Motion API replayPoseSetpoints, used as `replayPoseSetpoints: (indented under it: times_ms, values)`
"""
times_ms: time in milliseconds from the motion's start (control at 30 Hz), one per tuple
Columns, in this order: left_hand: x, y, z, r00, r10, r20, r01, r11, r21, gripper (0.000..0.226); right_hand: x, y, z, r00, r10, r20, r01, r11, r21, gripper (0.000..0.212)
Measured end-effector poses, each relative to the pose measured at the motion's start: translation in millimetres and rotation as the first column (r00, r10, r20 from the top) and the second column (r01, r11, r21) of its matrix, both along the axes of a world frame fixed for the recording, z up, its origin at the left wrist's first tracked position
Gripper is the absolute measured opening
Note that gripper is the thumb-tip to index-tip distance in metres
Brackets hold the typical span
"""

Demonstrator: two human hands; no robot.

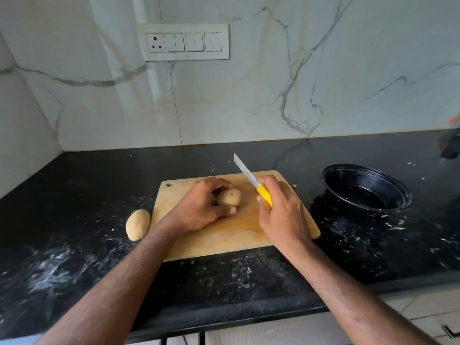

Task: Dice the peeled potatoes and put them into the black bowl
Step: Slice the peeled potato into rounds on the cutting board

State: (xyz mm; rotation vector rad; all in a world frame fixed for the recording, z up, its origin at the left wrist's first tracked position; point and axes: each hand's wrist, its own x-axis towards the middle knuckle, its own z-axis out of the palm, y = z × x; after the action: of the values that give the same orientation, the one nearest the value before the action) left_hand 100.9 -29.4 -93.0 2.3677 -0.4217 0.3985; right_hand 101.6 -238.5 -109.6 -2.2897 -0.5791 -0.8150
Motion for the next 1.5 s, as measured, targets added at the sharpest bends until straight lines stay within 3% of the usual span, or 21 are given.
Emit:
replayPoseSetpoints:
  times_ms: [67, 167, 333, 500, 667, 800, 900, 967, 1200, 1333, 1500]
  values:
    - [-1, 0, 0, 1.000, -0.008, -0.015, 0.008, 1.000, -0.019, 0.044, -4, 0, 1, 1.000, -0.018, 0.022, 0.017, 0.999, 0.051, 0.023]
    - [-3, -1, 0, 0.998, -0.044, -0.041, 0.042, 0.998, -0.051, 0.039, -8, 0, -1, 0.993, -0.081, 0.083, 0.082, 0.997, -0.001, 0.003]
    - [-3, 1, 0, 0.999, -0.020, -0.034, 0.020, 1.000, -0.012, 0.038, -9, -3, 0, 0.982, -0.167, 0.091, 0.169, 0.985, -0.016, 0.003]
    - [-4, -2, 1, 0.999, -0.007, 0.038, 0.009, 0.999, -0.039, 0.025, -15, -6, 4, 0.988, -0.144, 0.054, 0.144, 0.990, -0.004, 0.026]
    - [-1, -6, -4, 0.979, 0.170, 0.109, -0.167, 0.985, -0.040, 0.024, -17, -2, -1, 0.998, -0.061, 0.014, 0.062, 0.995, -0.082, 0.019]
    - [1, -14, -7, 0.951, 0.189, 0.246, -0.198, 0.980, 0.012, 0.017, -16, 1, -3, 0.996, -0.087, 0.012, 0.087, 0.982, -0.165, 0.016]
    - [0, -15, -6, 0.964, 0.200, 0.176, -0.221, 0.969, 0.111, 0.038, -17, 2, -2, 0.994, -0.107, 0.005, 0.106, 0.977, -0.184, 0.015]
    - [-1, -18, -6, 0.964, 0.214, 0.156, -0.237, 0.960, 0.150, 0.037, -17, 3, -2, 0.994, -0.112, -0.001, 0.109, 0.976, -0.188, 0.014]
    - [-4, -14, -2, 0.970, 0.188, 0.153, -0.196, 0.980, 0.038, 0.013, -20, 3, 1, 0.992, -0.122, 0.019, 0.123, 0.975, -0.183, 0.012]
    - [-3, -13, -3, 0.979, 0.160, 0.127, -0.161, 0.987, -0.005, 0.013, -20, 4, 0, 0.994, -0.113, 0.000, 0.111, 0.972, -0.207, 0.013]
    - [-1, -18, -5, 0.980, 0.186, 0.076, -0.188, 0.982, 0.015, 0.031, -20, 3, 1, 0.990, -0.144, 0.012, 0.143, 0.972, -0.186, 0.012]
